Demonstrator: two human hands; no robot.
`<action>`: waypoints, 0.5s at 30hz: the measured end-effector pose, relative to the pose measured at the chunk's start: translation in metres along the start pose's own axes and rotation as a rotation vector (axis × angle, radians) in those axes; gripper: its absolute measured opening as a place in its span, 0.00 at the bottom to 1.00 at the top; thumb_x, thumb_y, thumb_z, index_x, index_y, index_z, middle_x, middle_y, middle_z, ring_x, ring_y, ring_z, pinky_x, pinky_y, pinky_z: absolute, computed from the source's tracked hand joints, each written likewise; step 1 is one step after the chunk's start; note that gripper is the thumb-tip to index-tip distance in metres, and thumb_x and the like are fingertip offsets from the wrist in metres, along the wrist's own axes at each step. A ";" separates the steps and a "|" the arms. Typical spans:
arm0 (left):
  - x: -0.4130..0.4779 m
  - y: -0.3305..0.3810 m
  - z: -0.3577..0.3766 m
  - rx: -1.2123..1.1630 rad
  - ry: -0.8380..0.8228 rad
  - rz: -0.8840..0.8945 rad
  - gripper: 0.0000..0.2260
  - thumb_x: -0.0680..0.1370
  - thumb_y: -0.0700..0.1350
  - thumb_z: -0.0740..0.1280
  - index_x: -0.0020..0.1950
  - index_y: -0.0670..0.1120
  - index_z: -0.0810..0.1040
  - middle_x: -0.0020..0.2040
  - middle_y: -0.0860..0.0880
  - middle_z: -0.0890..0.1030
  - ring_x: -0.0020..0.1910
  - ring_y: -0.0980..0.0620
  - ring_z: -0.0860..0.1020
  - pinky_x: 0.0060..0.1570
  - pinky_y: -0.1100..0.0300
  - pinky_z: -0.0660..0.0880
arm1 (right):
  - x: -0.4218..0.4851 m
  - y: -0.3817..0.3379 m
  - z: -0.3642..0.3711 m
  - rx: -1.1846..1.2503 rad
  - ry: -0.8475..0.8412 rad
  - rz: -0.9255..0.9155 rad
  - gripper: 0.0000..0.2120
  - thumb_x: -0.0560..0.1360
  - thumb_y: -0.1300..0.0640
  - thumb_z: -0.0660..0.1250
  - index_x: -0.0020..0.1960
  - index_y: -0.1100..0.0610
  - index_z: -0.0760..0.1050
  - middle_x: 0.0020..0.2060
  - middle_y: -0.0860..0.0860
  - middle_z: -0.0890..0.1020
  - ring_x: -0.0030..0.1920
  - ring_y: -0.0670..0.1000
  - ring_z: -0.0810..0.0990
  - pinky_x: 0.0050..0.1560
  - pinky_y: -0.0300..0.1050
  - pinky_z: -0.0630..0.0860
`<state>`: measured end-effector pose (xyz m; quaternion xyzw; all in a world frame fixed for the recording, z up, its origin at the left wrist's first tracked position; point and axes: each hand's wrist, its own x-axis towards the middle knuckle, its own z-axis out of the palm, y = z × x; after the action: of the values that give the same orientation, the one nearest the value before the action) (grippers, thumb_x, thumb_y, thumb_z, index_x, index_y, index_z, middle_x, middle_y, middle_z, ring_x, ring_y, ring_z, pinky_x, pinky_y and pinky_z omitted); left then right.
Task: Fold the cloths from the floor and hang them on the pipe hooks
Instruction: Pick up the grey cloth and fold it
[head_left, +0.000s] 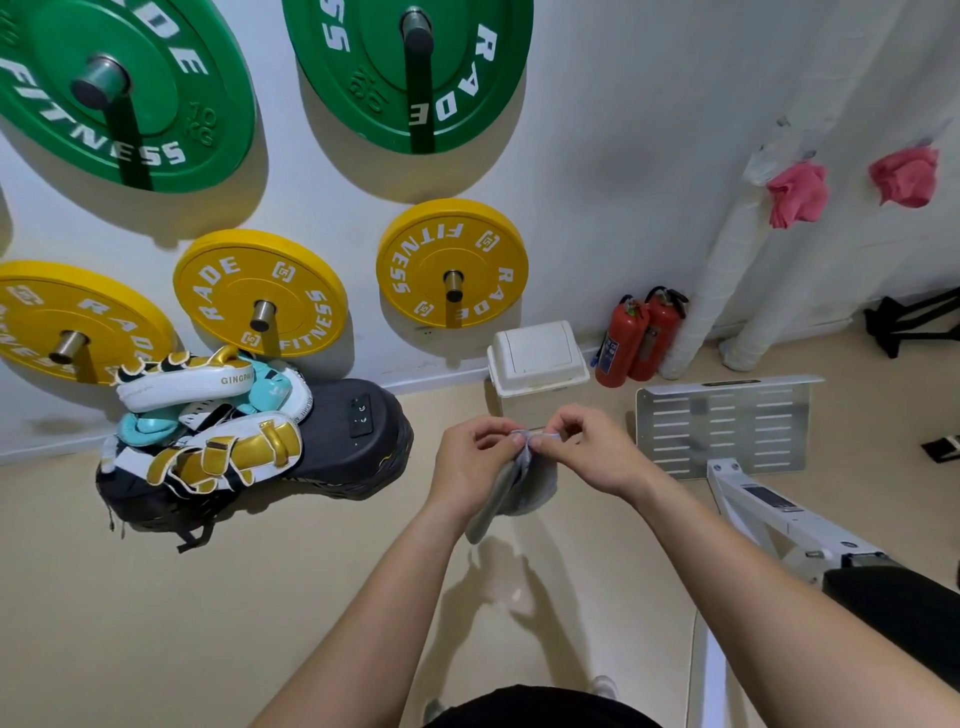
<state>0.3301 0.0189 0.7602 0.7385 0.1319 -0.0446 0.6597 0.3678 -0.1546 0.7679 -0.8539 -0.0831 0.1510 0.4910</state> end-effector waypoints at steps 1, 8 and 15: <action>-0.001 -0.001 0.001 -0.016 -0.001 -0.007 0.03 0.76 0.38 0.72 0.48 0.41 0.84 0.43 0.45 0.86 0.43 0.54 0.84 0.49 0.60 0.79 | 0.000 -0.002 0.001 0.003 -0.006 0.004 0.12 0.71 0.52 0.76 0.38 0.58 0.77 0.37 0.52 0.79 0.39 0.46 0.74 0.41 0.42 0.70; 0.001 -0.006 0.001 -0.129 0.041 -0.067 0.04 0.77 0.38 0.71 0.51 0.43 0.84 0.45 0.46 0.87 0.49 0.48 0.85 0.54 0.54 0.81 | 0.007 -0.004 0.009 0.012 0.020 -0.080 0.08 0.70 0.56 0.76 0.41 0.53 0.76 0.32 0.47 0.75 0.33 0.44 0.73 0.37 0.43 0.71; -0.002 -0.004 0.004 -0.226 0.075 -0.108 0.04 0.78 0.36 0.70 0.51 0.39 0.83 0.44 0.43 0.87 0.41 0.52 0.83 0.44 0.62 0.79 | 0.011 -0.009 0.004 -0.129 0.025 -0.145 0.04 0.75 0.57 0.71 0.43 0.52 0.78 0.35 0.43 0.79 0.35 0.37 0.75 0.37 0.29 0.68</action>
<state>0.3280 0.0155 0.7566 0.6525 0.2000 -0.0373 0.7300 0.3769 -0.1435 0.7720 -0.8773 -0.1481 0.0990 0.4456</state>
